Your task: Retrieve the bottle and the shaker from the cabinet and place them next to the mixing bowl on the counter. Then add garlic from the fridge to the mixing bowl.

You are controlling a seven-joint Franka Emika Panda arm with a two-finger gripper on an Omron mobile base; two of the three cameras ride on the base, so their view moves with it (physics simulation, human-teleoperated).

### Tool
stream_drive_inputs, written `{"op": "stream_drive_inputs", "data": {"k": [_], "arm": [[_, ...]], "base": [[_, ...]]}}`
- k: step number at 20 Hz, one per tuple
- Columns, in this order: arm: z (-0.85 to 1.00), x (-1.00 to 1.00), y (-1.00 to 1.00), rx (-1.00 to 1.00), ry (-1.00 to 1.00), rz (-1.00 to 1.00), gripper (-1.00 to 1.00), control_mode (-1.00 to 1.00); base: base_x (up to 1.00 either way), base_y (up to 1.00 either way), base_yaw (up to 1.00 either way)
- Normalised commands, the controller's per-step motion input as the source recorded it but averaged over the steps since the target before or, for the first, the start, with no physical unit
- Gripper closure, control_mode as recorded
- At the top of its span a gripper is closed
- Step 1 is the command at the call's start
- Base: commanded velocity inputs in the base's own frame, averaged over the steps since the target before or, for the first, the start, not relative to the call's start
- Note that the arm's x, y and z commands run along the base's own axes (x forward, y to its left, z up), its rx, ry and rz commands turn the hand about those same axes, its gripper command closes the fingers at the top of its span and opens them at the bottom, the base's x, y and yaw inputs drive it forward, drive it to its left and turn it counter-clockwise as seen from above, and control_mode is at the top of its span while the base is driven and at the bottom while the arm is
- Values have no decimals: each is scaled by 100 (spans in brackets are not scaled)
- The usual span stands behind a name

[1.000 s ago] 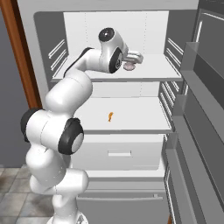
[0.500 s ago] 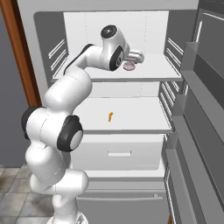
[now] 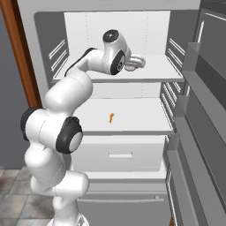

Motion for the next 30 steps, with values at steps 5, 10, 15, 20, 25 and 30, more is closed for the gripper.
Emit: {"op": "stream_drive_inputs", "data": {"k": [5, 10, 15, 20, 25, 30], "arm": [[-19, 0, 0, 2, 0, 0, -100, -100], [-2, 11, 0, 0, 0, 0, -100, -100], [0, 28, -1, 0, 0, 0, -100, -100], [0, 17, -8, 0, 0, 0, -100, -100], [0, 0, -17, 0, 0, 0, 100, -100], [0, -9, -5, 0, -13, 1, 100, -100]], "base": [[0, 0, 0], [0, 0, 0], [0, 0, 0], [0, 0, 0], [0, 0, 0], [0, 0, 0]]}}
